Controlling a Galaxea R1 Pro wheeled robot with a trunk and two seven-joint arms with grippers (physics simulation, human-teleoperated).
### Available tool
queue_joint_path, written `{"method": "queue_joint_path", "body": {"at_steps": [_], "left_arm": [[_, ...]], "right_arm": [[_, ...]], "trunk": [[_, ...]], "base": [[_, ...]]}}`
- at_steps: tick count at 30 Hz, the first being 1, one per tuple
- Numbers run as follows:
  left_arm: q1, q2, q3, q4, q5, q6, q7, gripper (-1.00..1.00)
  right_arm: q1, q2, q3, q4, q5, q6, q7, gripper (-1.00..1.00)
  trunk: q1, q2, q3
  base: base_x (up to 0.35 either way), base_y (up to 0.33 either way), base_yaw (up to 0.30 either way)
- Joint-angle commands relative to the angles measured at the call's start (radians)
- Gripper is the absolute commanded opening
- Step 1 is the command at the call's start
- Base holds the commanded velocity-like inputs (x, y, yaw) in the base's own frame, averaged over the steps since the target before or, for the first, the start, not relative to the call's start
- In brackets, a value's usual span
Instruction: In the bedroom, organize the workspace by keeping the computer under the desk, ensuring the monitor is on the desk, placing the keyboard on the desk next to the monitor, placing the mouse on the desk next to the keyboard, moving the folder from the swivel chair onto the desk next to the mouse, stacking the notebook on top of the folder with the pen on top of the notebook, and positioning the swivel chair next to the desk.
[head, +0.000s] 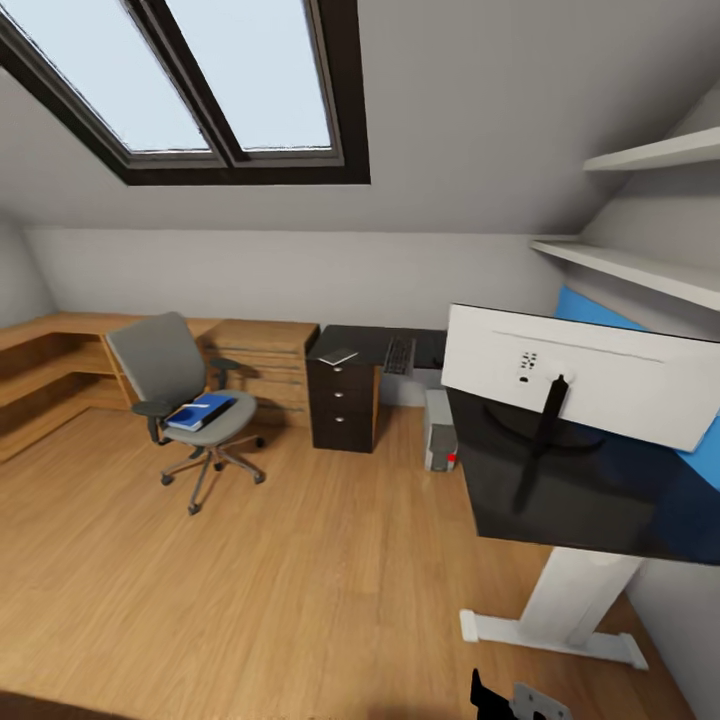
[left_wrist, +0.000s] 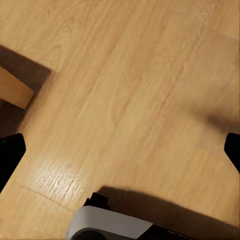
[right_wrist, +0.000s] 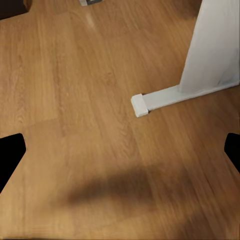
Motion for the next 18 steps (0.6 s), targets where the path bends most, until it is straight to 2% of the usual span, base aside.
{"method": "queue_joint_path", "body": {"at_steps": [1, 9, 12, 13, 18], "left_arm": [[0.0, 0.0, 0.002, -0.001, 0.011, 0.001, 0.0, 1.0], [0.0, 0.0, 0.005, 0.007, 0.013, 0.0, -0.006, 1.0], [0.0, 0.0, 0.004, 0.009, 0.012, -0.028, -0.008, 1.0], [0.0, 0.001, 0.005, 0.037, 0.013, -0.072, -0.009, 1.0], [0.0, 0.004, 0.006, 0.127, 0.009, -0.143, -0.01, 1.0]], "right_arm": [[-0.001, 0.0, -0.001, 0.001, 0.006, -0.003, -0.004, 1.0], [-0.001, -0.013, 0.0, 0.001, 0.007, -0.004, -0.003, 1.0], [-0.001, -0.015, 0.001, 0.001, 0.007, -0.005, -0.002, 1.0], [-0.001, -0.02, 0.001, 0.001, 0.007, -0.005, -0.001, 1.0], [-0.001, -0.025, 0.001, 0.001, 0.007, -0.004, -0.002, 1.0]], "trunk": [[0.0, -0.001, -0.002], [0.0, -0.001, -0.011], [0.0, -0.001, -0.011], [0.0, -0.001, -0.012], [0.0, -0.001, -0.012]], "base": [[0.0, 0.0, 0.145], [0.0, 0.0, 0.047], [0.0, 0.0, 0.006], [0.0, 0.0, 0.002], [0.097, 0.053, 0.001]]}}
